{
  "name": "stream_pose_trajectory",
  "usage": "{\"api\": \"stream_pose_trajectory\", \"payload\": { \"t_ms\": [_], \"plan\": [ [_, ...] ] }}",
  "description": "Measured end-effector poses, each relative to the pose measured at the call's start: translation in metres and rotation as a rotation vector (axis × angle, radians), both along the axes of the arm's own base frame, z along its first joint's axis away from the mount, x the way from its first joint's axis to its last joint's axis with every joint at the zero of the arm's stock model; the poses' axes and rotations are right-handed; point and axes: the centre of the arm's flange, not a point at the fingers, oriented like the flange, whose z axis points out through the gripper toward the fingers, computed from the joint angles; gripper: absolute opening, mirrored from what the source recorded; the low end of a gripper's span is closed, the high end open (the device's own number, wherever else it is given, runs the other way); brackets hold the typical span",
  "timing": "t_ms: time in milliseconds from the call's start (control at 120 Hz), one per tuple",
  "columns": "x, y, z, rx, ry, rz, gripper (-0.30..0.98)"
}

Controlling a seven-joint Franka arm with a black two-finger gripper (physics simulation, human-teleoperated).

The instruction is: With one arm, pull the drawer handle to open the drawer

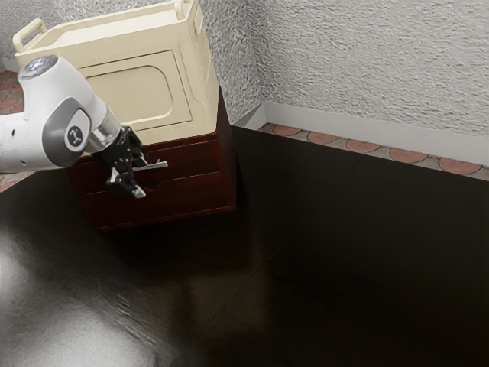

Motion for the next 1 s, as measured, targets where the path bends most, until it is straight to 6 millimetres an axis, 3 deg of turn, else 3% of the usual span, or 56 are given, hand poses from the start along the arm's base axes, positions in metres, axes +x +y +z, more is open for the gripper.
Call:
{"api": "stream_pose_trajectory", "payload": {
  "t_ms": [308, 1000],
  "plan": [
    [-0.007, -0.005, -0.005, -0.008, 0.008, 0.000, 0.37],
    [-0.045, -0.029, 0.002, -0.006, 0.011, 0.003, 0.35]
  ]
}}
